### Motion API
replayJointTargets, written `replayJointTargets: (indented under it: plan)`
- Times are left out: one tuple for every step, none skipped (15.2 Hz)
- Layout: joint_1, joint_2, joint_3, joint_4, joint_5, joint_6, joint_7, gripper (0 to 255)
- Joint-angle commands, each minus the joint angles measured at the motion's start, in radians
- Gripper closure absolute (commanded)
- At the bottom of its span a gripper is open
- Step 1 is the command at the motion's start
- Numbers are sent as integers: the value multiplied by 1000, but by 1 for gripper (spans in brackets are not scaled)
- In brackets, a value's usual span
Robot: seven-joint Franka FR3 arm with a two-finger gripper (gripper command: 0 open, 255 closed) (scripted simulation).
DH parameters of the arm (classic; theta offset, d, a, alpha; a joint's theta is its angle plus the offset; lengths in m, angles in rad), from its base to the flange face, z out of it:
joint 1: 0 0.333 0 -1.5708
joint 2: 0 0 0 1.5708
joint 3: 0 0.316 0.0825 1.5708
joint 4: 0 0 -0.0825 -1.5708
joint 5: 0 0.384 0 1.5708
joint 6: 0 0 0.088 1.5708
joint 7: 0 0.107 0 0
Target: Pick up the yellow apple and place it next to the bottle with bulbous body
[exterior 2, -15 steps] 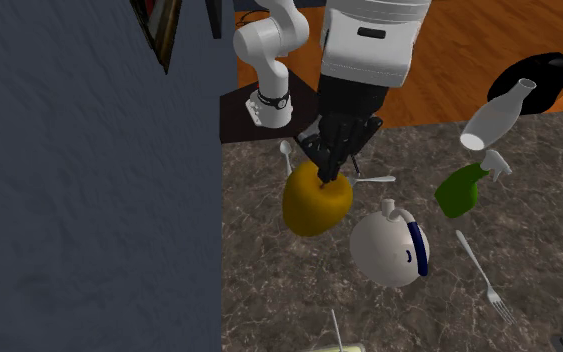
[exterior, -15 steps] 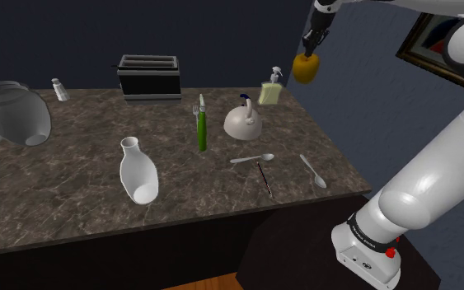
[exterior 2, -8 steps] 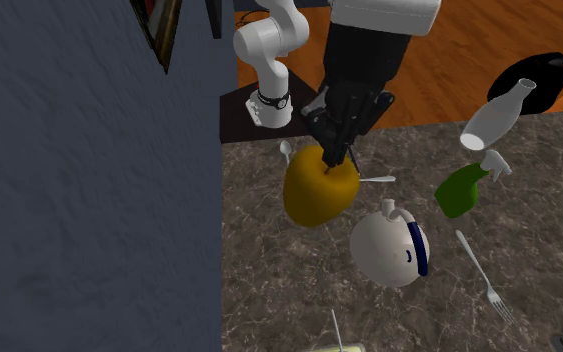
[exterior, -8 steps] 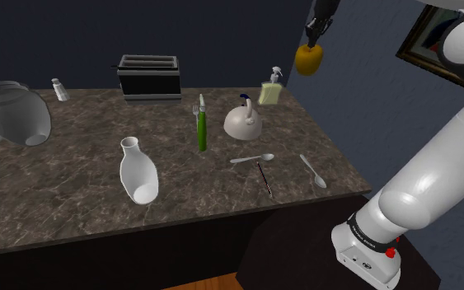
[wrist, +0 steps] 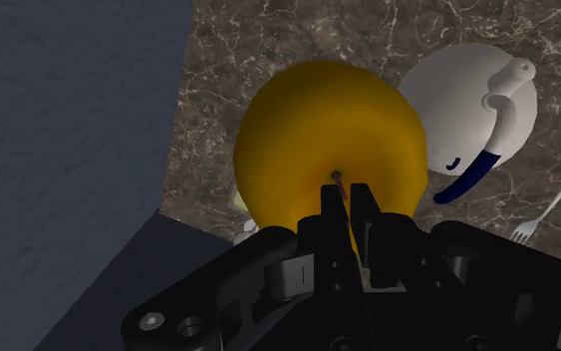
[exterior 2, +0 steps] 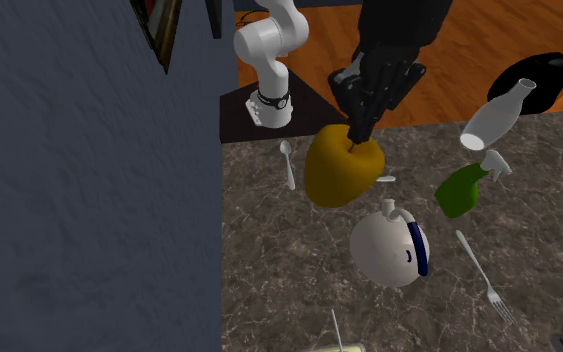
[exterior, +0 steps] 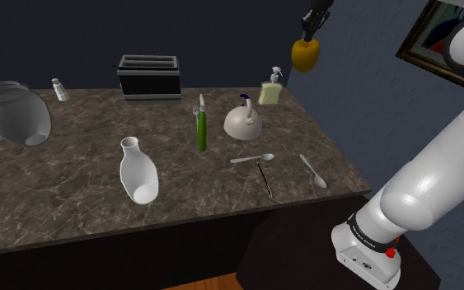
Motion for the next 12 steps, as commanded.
replayJointTargets:
  plan:
    - [25, -31, 26, -37, -17, 0, 53, 255]
    - [37, -42, 39, -49, -24, -2, 78, 255]
    - [49, -52, 53, -59, -29, -5, 103, 255]
    - [61, -61, 66, -68, -35, -9, 129, 255]
    - [72, -68, 80, -76, -39, -12, 154, 255]
    - [83, -74, 94, -82, -43, -16, 179, 255]
    - [94, -79, 108, -87, -47, -20, 203, 255]
    - [105, -83, 122, -91, -50, -25, 228, 255]
    - [116, -86, 136, -94, -52, -29, 252, 255]
    - [127, -88, 150, -95, -55, -34, 276, 255]
    - [138, -89, 164, -95, -57, -39, 301, 255]
    - [148, -89, 177, -94, -59, -45, 325, 255]
